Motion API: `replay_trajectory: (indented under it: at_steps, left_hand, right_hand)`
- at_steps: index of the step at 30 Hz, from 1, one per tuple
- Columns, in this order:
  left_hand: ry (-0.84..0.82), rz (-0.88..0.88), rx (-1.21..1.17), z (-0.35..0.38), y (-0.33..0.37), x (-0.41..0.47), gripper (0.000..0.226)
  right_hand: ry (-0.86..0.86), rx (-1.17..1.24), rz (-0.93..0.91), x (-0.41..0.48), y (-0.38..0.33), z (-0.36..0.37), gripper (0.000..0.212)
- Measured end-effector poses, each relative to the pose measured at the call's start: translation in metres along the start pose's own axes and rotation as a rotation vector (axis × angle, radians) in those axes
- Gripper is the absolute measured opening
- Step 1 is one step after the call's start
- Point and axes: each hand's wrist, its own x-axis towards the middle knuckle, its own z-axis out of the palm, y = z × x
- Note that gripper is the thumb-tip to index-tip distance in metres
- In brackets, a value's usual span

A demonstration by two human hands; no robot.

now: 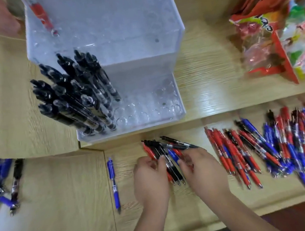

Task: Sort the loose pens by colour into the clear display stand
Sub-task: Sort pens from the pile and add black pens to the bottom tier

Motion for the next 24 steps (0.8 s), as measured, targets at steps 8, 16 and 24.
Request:
replay_trajectory:
  at_steps: [8,16,24]
  left_hand:
    - [0.014,-0.03,0.173,0.002,0.005,0.017,0.021]
    - [-0.129,-0.101,0.278,-0.003,0.009,0.028,0.019]
    - [-0.203,0.002,0.094,-0.045,0.015,0.011,0.018]
  right_hand:
    - [-0.117,-0.178,-0.148,0.003,-0.017,0.015,0.023]
    - [-0.194,-0.179,0.037,0.013,-0.045,0.016,0.011]
    - [-0.374,0.152,0.18,0.002,-0.035,-0.019,0.021]
